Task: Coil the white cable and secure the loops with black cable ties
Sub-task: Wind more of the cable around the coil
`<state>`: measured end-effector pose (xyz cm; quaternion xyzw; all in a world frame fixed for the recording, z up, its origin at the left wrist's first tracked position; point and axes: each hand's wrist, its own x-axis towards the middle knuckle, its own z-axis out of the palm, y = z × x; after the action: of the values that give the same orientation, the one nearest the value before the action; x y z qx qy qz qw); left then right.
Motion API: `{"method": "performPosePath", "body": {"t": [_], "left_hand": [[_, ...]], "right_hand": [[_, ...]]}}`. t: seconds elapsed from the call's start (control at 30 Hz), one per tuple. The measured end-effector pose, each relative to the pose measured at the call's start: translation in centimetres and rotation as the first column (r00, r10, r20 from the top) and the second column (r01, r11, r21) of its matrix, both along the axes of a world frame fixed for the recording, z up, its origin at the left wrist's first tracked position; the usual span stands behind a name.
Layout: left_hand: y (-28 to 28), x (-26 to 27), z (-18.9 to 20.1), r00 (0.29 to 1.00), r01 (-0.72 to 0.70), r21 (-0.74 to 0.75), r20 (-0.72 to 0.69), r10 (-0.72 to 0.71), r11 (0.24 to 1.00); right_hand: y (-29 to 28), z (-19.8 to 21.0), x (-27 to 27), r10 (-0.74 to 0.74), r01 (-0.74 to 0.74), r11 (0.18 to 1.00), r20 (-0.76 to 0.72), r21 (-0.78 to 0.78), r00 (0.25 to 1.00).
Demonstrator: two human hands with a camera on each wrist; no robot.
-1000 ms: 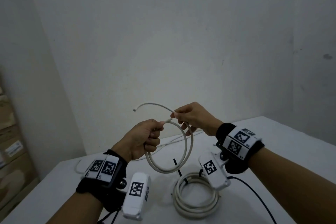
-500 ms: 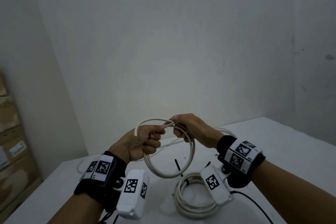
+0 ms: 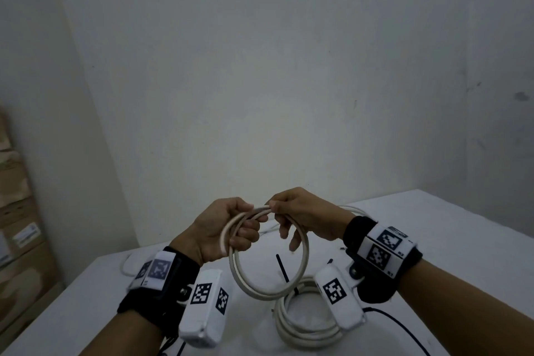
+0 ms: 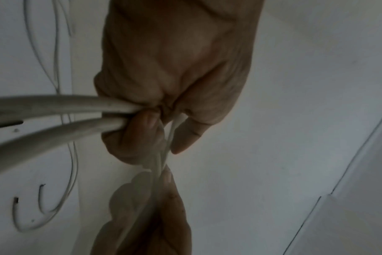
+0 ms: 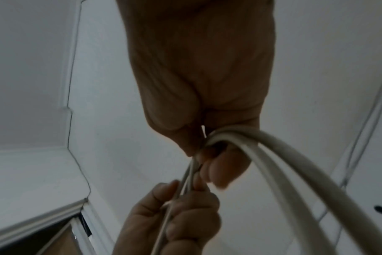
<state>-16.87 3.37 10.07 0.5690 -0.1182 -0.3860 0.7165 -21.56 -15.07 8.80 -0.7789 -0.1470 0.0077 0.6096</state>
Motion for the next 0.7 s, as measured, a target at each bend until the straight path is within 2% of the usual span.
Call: {"method": "performPosePath", "body": {"t": [0.17, 0.27, 0.37, 0.43, 0.53, 0.7], "left_hand": [[-0.3, -0.7, -0.2, 0.984, -0.086, 0.086, 0.161, 0.071, 0.993], [-0.2, -1.1, -0.3, 0.945, -0.144, 0.162, 0.316, 0.087, 0.976], [-0.3, -1.3, -0.9, 0.908, -0.207, 0.142, 0.396, 0.136, 0.968], [-0.3, -1.2, -1.2, 0.923, -0.199, 0.055, 0.345, 0.168, 0.978], [-0.2, -0.9, -1.3, 0.968, -0.138, -0.113, 0.197, 0.158, 0.984], [0.0, -0.7, -1.4, 0.985, -0.123, -0.149, 0.101, 0.139, 0.981]], "right_hand": [[-0.2, -0.1, 0.3, -0.083, 0.084, 0.992, -0.013, 0.095, 0.996], [-0.4, -0.6, 0.6, -0.116, 0.11, 0.976, 0.022, 0.186, 0.993], [-0.6, -1.1, 1.0, -0.173, 0.152, 0.949, 0.055, 0.277, 0.983], [-0.5, -1.6, 1.2, -0.203, 0.166, 0.923, 0.072, 0.347, 0.977], [-0.3, -2.4, 1.2, -0.229, 0.17, 0.882, 0.086, 0.439, 0.97], [-0.8, -3.0, 0.8, -0.174, 0.114, 0.903, 0.111, 0.414, 0.979]]}}
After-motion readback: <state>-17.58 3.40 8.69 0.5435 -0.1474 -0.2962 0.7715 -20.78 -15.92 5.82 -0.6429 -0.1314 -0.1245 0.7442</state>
